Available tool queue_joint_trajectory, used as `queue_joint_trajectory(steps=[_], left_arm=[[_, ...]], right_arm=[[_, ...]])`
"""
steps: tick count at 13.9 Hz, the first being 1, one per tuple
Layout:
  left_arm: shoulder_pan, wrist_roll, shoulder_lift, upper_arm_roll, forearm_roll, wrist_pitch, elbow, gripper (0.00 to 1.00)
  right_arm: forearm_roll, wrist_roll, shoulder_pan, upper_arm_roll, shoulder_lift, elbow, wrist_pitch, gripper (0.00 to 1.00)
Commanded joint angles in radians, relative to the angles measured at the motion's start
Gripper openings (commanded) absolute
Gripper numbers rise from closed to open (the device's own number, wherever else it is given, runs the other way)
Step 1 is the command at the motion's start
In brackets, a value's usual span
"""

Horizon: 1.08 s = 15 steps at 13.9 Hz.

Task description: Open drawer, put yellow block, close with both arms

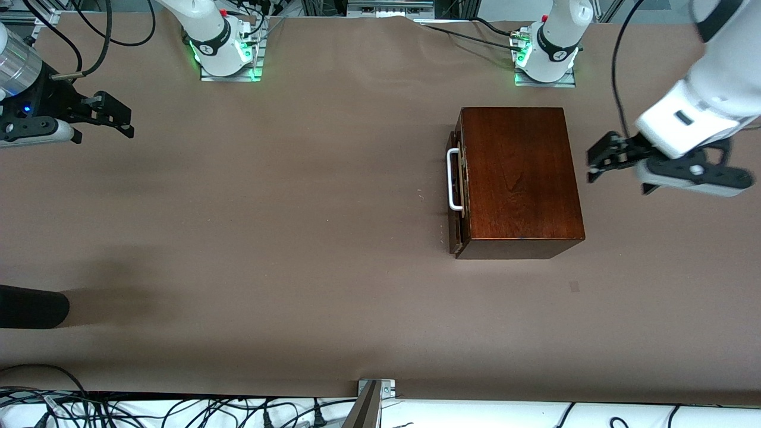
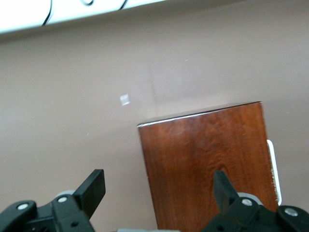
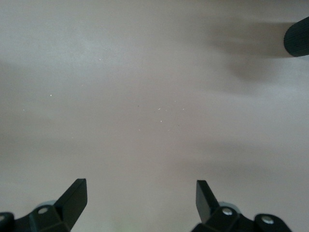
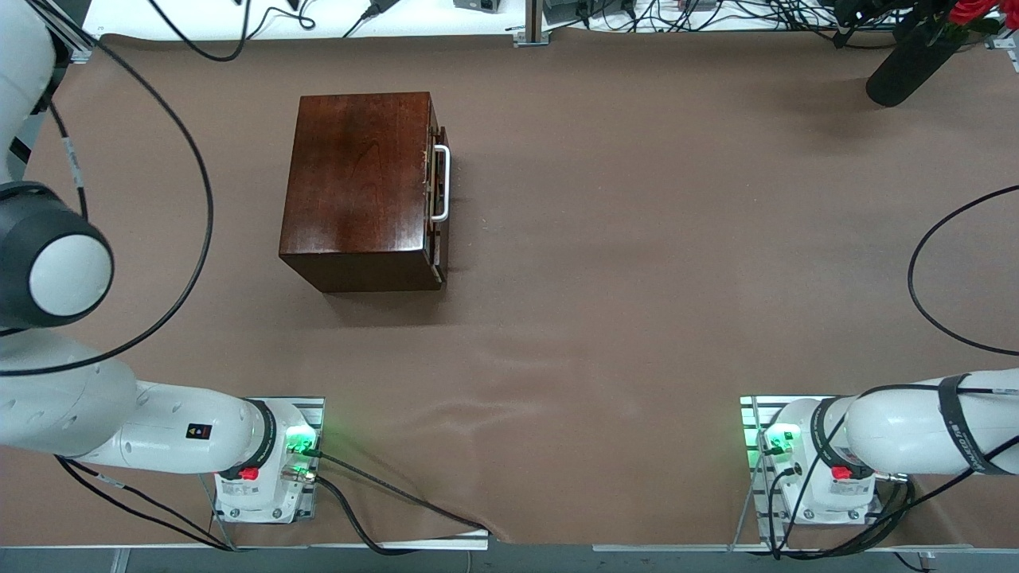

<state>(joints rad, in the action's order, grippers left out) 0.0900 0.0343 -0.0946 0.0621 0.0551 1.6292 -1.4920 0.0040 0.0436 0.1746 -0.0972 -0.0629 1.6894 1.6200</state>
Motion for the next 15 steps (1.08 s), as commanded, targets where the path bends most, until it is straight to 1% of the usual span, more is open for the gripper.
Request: queue_joint_trajectory(steps=[1, 2, 3, 9, 12, 15], left_arm=[[-0.035, 0.033, 0.125, -0.036, -0.058, 0.032, -0.168, 1.0], [-0.067, 0.026, 0.134, -0.033, -0.061, 0.021, -0.18, 1.0], [-0.076, 0.021, 0.133, -0.033, -0.061, 0.011, -0.182, 1.0], [-0.078, 0.024, 0.127, -0.033, -0.061, -0.018, -0.182, 1.0], [-0.073, 0.029, 0.078, -0.024, -0.055, -0.097, -0.114, 1.0], [-0.067, 0.03, 0.075, -0.022, -0.047, -0.101, -0.105, 1.0]], right_arm=[[-0.009, -0.004, -0.004, 0.002, 0.006, -0.022, -0.022, 1.0], [-0.009, -0.004, -0.004, 0.002, 0.006, -0.022, -0.022, 1.0], [-0.009, -0.004, -0.004, 0.002, 0.006, -0.022, -0.022, 1.0], [-0.009, -0.002, -0.004, 0.002, 0.006, -0.022, -0.023, 1.0], [-0.009, -0.002, -0.004, 0.002, 0.006, -0.022, -0.023, 1.0], [-0.009, -0.002, -0.004, 0.001, 0.006, -0.022, -0.023, 1.0]])
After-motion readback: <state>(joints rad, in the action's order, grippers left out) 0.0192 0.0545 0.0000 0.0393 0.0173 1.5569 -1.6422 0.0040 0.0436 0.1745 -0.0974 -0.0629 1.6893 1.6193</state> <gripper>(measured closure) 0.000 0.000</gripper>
